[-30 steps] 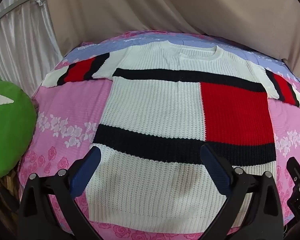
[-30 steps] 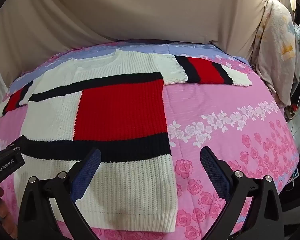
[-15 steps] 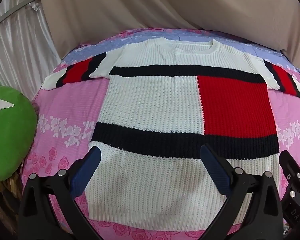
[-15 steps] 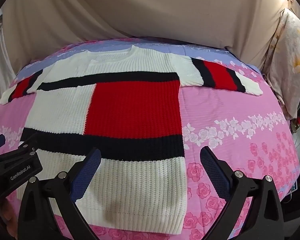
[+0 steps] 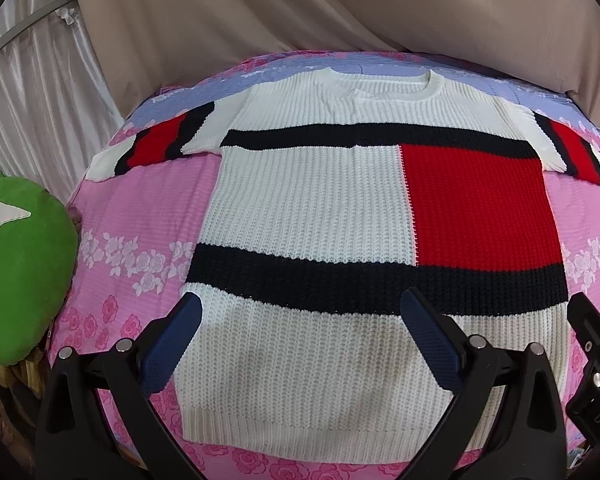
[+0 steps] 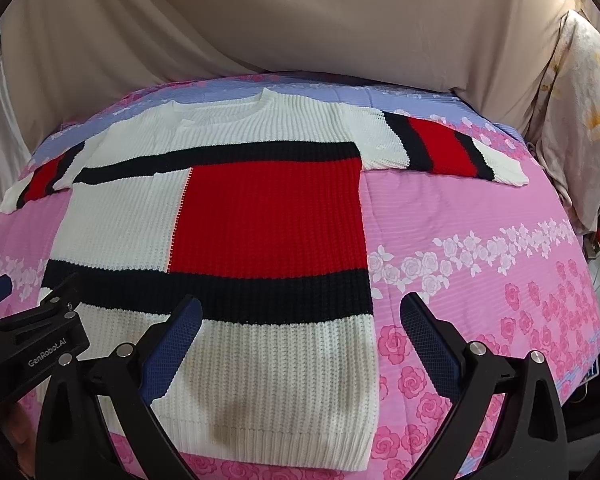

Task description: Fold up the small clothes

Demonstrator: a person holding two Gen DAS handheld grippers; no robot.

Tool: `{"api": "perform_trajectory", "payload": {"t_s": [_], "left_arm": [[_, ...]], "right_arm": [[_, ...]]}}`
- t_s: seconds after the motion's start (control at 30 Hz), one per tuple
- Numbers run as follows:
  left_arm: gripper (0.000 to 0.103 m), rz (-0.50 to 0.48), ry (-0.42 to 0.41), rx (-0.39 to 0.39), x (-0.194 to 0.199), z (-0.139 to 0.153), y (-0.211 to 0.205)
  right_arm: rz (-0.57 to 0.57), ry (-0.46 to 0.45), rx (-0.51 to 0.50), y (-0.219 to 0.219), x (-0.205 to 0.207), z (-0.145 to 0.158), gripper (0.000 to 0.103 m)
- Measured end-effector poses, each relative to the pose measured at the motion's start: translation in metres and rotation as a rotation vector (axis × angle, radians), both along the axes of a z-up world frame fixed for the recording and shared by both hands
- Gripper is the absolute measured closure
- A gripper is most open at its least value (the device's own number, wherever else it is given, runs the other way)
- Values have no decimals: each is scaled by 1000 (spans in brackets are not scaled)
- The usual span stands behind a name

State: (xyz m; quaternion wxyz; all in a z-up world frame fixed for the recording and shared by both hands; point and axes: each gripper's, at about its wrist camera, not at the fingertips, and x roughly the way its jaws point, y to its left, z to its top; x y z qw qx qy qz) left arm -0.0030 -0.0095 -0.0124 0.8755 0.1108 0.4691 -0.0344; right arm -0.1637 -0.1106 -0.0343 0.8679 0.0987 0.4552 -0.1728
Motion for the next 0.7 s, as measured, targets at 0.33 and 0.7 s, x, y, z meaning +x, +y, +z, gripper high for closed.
{"api": "perform_trajectory", "payload": {"t_s": [0.33, 0.7], "left_arm": [[6, 2, -4, 3, 1, 0, 0], [6, -5, 1, 7, -2, -3, -1]], "right_arm": [[7, 1, 7, -3, 2, 0, 5], [7, 4, 6, 0, 0, -2, 5]]}}
